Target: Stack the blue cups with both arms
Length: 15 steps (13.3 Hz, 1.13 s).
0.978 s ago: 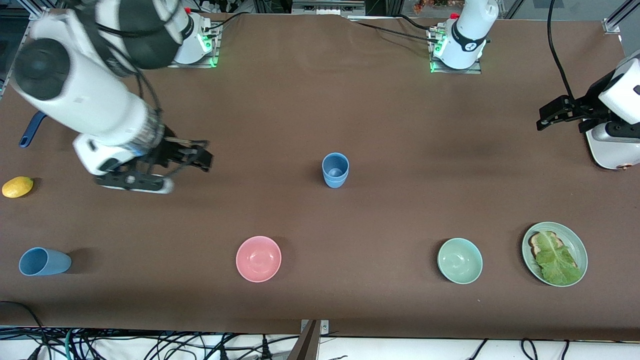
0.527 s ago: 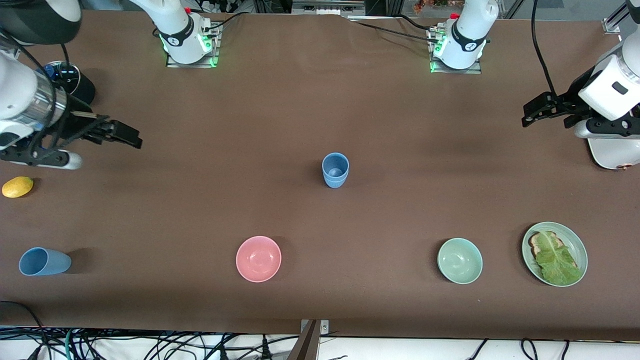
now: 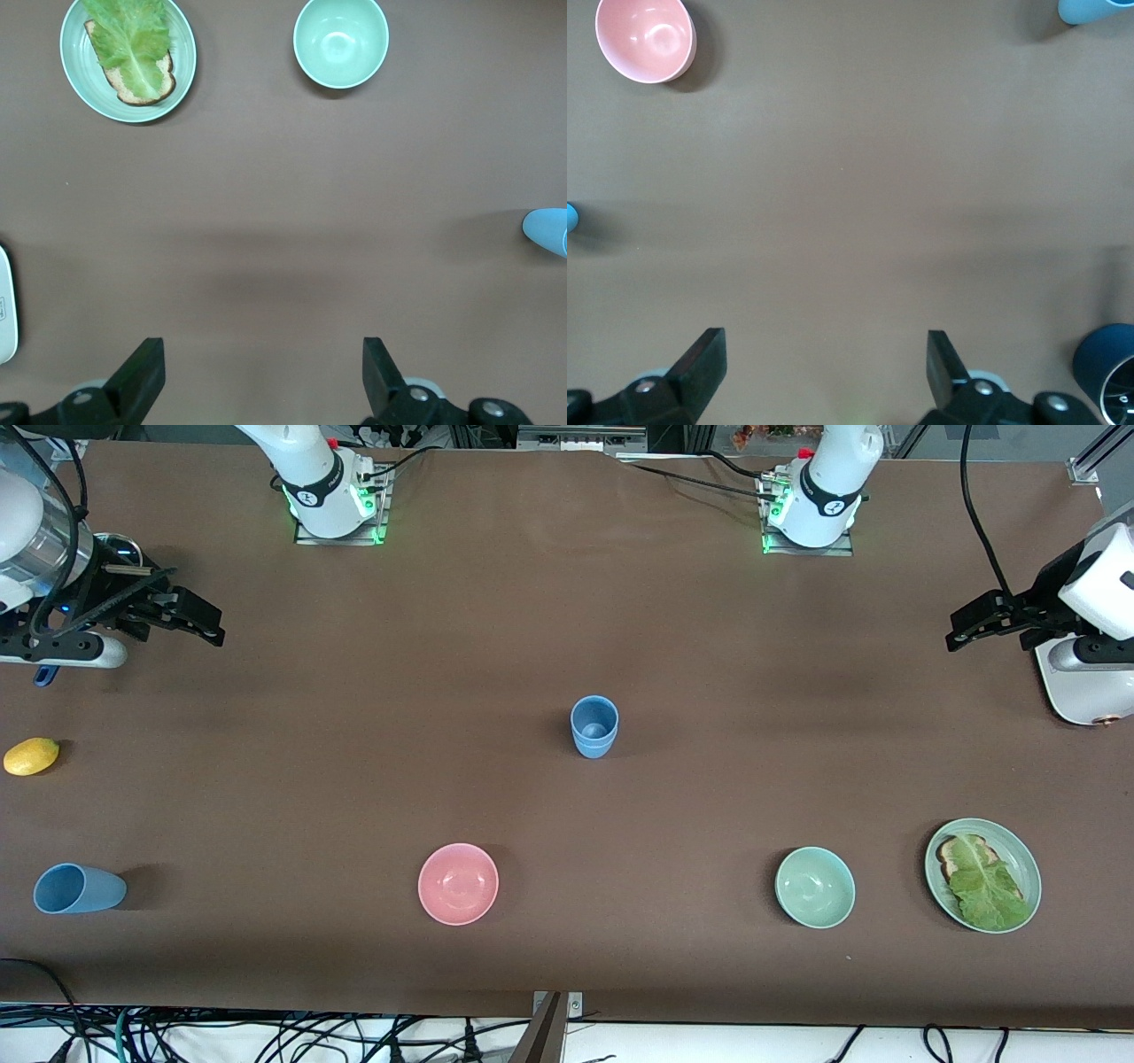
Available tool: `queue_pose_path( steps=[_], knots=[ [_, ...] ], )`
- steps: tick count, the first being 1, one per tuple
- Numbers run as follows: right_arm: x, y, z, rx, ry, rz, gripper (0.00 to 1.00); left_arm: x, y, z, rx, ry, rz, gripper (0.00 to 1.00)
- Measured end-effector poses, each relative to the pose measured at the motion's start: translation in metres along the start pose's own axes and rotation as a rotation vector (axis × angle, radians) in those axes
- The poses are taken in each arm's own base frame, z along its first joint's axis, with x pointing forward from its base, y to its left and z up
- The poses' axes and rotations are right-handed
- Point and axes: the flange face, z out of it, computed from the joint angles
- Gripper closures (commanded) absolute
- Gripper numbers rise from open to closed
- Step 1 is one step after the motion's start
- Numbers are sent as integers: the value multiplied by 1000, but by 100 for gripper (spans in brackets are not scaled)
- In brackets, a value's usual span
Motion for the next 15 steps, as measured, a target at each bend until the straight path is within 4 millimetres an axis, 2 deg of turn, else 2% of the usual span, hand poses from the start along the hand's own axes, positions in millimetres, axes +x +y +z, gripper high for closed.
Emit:
queue_pose_path(
  steps=[10,15],
  knots=[
    [0,-3,2,-1,-3,-10,0,-1,-2,1,0,-7,-2,1],
    [1,-3,2,-1,-3,-12,0,-6,-2,-7,-1,2,0,1]
  ],
)
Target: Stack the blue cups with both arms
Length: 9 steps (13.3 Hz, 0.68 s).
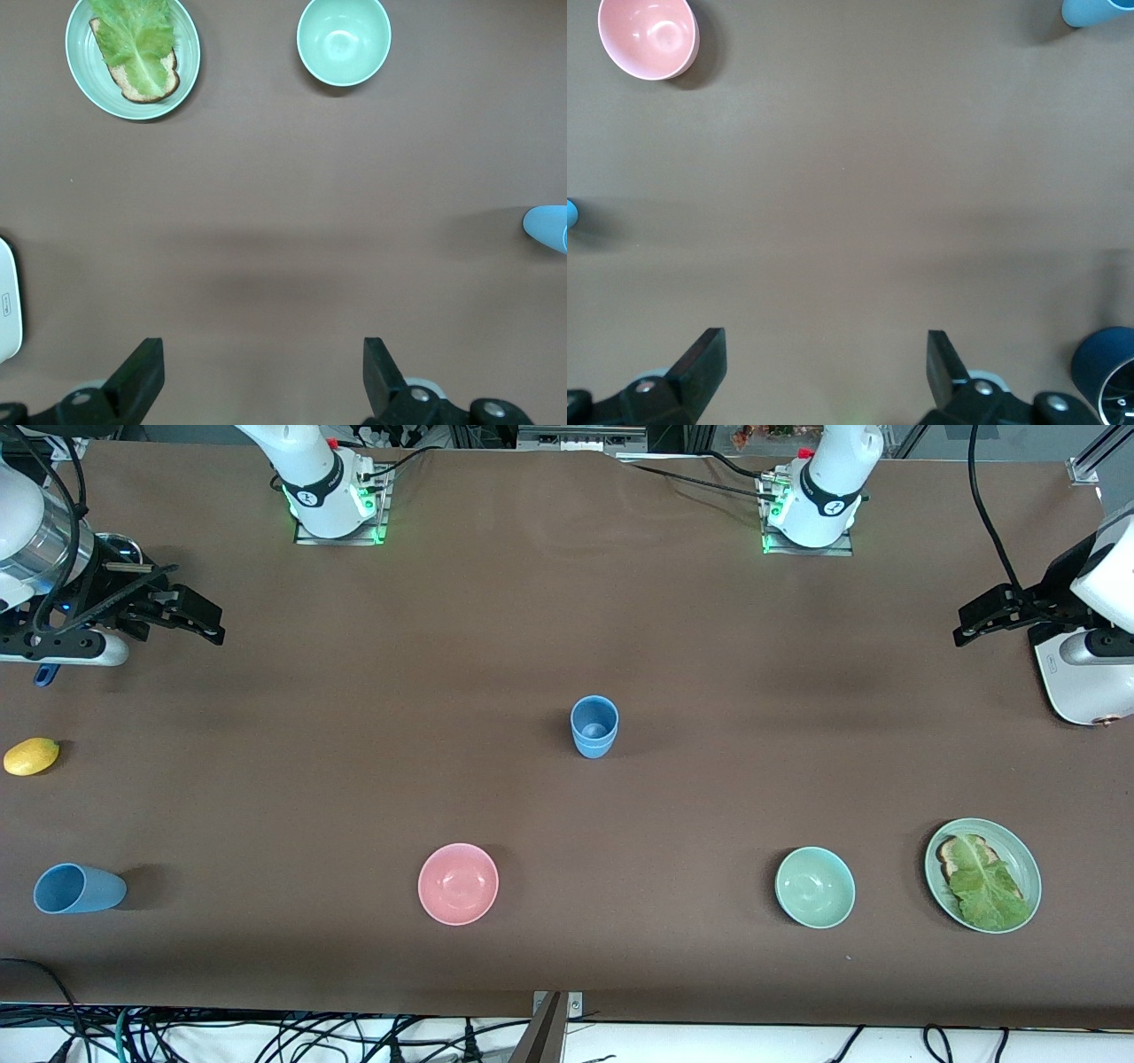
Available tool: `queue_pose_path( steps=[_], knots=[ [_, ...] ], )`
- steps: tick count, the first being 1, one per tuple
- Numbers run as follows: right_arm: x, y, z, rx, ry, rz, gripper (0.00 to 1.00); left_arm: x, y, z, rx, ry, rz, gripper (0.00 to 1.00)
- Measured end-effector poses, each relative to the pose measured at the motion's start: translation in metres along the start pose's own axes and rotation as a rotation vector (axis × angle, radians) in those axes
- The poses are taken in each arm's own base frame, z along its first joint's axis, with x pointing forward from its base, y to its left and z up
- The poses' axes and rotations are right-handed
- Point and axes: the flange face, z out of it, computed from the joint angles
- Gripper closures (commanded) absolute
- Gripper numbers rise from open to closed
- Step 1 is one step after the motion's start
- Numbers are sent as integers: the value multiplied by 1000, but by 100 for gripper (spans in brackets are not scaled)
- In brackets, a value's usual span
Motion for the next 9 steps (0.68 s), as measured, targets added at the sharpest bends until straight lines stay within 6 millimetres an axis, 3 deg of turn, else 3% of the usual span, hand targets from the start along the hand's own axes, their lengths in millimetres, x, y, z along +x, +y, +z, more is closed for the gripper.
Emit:
queue_pose_path(
  steps=[9],
  knots=[
    [-1,-4,0,0,0,-9,0,-4,-12,-1,11,-7,15,1]
  ],
)
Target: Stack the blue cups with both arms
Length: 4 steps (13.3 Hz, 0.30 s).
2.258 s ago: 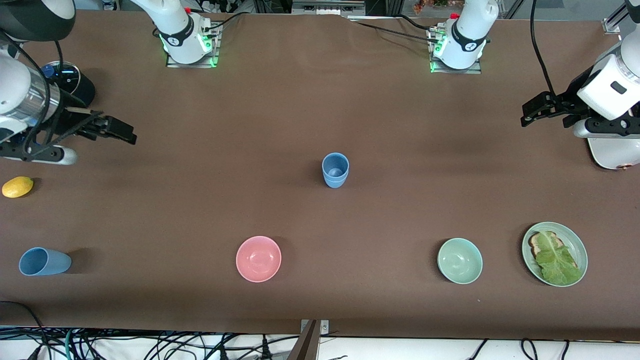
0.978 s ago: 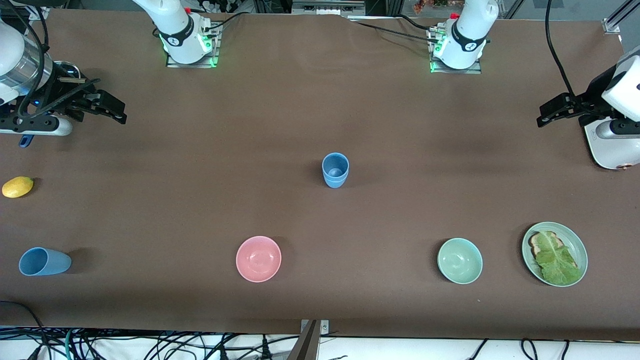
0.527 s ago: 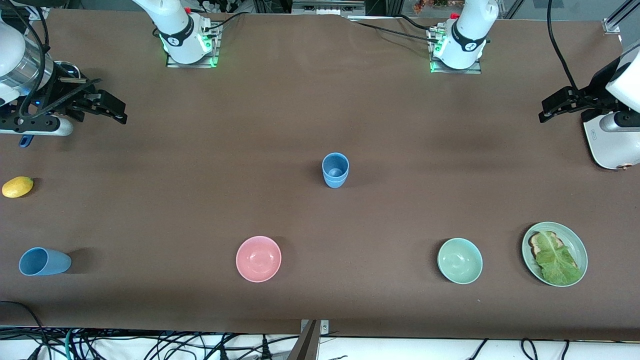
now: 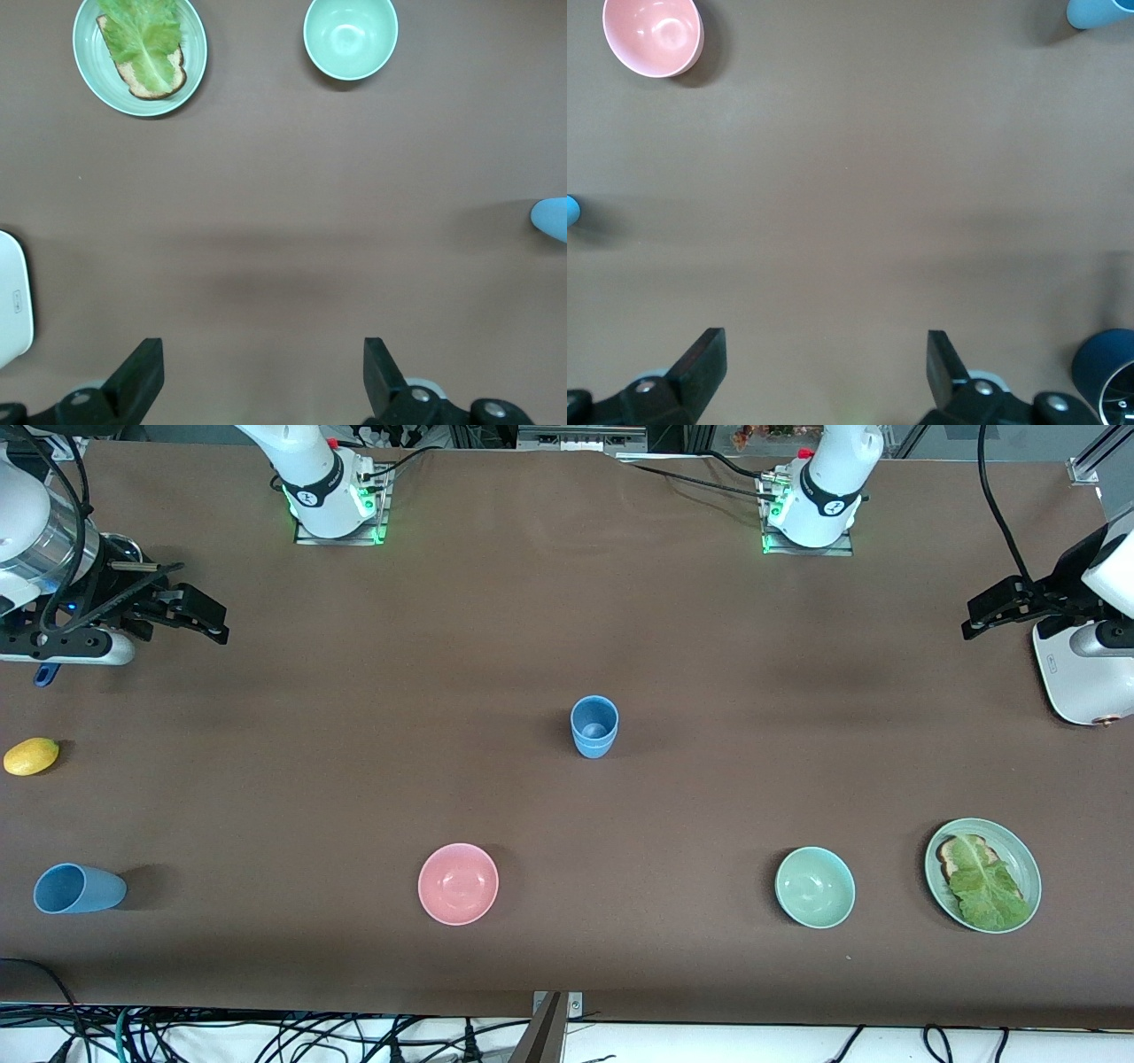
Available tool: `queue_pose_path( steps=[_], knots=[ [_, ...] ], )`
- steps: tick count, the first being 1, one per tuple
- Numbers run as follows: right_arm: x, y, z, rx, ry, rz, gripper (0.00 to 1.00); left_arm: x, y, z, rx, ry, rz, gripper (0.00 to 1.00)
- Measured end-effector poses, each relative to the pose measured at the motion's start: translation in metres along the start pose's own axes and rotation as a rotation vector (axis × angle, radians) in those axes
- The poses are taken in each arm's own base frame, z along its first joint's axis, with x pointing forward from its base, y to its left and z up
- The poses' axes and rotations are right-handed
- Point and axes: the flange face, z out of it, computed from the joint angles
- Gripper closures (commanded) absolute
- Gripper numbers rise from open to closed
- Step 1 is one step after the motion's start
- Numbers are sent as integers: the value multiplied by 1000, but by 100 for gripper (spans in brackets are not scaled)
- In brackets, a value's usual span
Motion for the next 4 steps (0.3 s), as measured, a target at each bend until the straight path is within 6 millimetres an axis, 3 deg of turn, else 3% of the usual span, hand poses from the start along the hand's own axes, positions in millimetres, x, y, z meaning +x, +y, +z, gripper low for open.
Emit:
queue_pose_path(
  steps=[4],
  knots=[
    [0,0,0,0,0,0,0,0,0,0,3,0,6,1]
  ],
)
